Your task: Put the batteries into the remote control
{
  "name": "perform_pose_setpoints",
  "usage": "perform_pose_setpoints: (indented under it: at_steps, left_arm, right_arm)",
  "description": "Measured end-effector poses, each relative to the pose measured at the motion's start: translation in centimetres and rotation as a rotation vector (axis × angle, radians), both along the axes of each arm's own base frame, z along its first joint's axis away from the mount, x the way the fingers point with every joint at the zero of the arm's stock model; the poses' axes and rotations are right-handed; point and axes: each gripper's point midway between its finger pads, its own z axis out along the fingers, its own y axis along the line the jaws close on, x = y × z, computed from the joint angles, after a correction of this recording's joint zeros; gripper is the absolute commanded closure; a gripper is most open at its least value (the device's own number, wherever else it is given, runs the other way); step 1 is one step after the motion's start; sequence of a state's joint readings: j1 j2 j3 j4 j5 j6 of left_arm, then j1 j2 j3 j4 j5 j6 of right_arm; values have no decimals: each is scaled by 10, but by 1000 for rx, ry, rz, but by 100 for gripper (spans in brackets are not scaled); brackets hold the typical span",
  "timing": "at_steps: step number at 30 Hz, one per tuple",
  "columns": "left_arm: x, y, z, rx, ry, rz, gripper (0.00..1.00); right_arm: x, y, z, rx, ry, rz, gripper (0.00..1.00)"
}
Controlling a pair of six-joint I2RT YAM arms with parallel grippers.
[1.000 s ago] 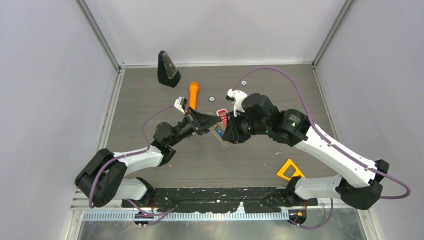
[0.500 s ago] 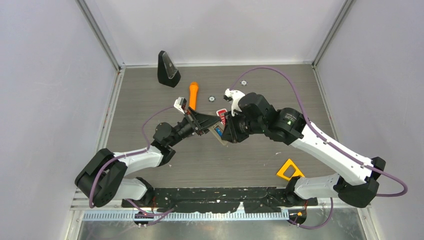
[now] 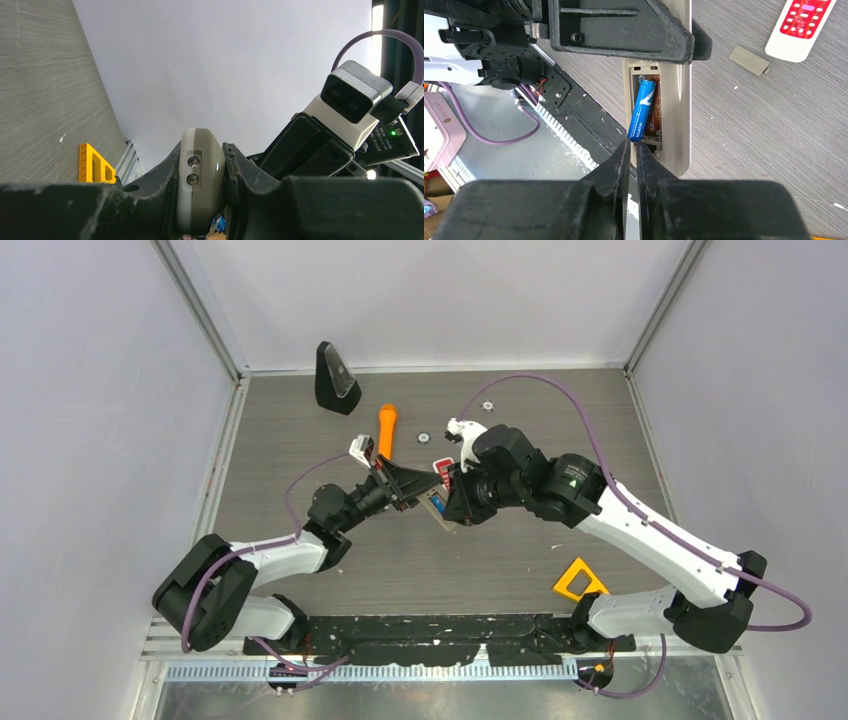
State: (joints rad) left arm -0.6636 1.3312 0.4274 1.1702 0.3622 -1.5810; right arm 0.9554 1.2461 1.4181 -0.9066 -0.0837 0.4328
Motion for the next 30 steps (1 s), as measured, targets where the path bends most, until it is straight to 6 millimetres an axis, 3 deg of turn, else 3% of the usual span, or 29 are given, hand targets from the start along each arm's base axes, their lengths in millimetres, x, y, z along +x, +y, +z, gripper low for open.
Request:
perform_pose_setpoints:
  at_steps: [15,30]
  left_arm:
    - [1,1,-2,12,-13,6,100]
    - [4,3,-16,47,14,22,100]
  right_arm:
    - [2,3,-5,-6,19,-12,90]
    - [4,10,-18,-29,74,-36,95]
